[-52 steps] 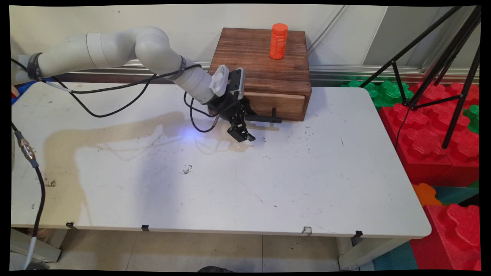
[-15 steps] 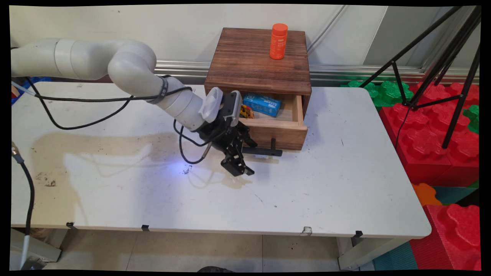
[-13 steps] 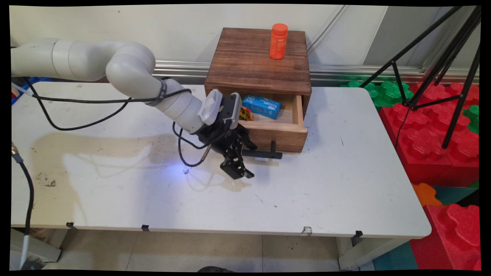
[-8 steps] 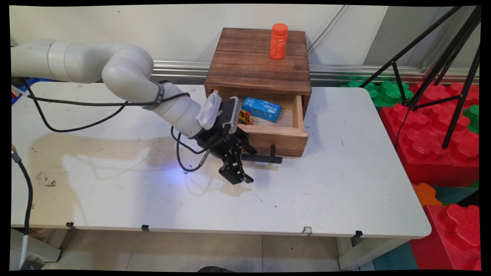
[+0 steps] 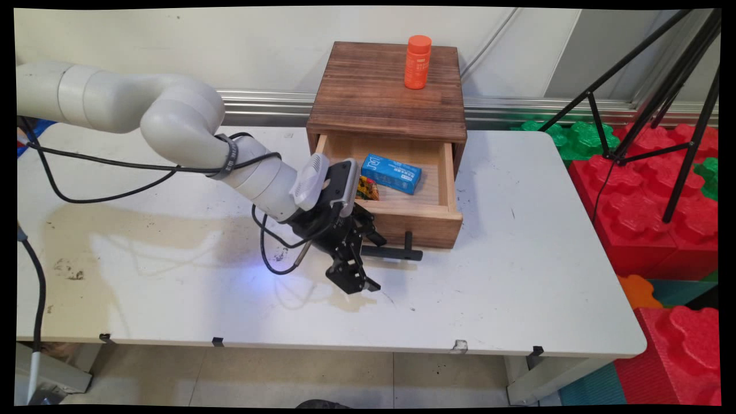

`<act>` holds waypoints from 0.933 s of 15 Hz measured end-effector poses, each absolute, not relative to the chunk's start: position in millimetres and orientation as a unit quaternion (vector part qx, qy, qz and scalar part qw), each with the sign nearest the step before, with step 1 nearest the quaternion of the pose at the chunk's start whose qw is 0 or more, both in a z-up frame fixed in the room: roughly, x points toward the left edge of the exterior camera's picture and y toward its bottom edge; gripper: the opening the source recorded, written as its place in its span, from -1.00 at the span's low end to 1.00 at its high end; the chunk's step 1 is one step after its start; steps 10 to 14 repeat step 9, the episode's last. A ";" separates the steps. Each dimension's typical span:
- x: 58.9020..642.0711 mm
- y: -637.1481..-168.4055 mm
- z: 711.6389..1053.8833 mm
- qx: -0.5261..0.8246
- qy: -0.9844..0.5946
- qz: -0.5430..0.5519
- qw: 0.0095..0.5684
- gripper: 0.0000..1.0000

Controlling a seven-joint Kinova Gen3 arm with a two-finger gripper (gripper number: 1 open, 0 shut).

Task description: Open the drawer

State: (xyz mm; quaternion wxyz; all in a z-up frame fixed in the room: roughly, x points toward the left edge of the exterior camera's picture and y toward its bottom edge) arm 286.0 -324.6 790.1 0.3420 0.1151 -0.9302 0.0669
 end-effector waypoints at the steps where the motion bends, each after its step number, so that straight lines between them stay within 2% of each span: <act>1: 284.7 -321.3 790.4 0.114 -0.930 0.066 0.343 1.00; 14: 278.8 -302.7 791.1 0.108 -0.930 0.059 0.346 1.00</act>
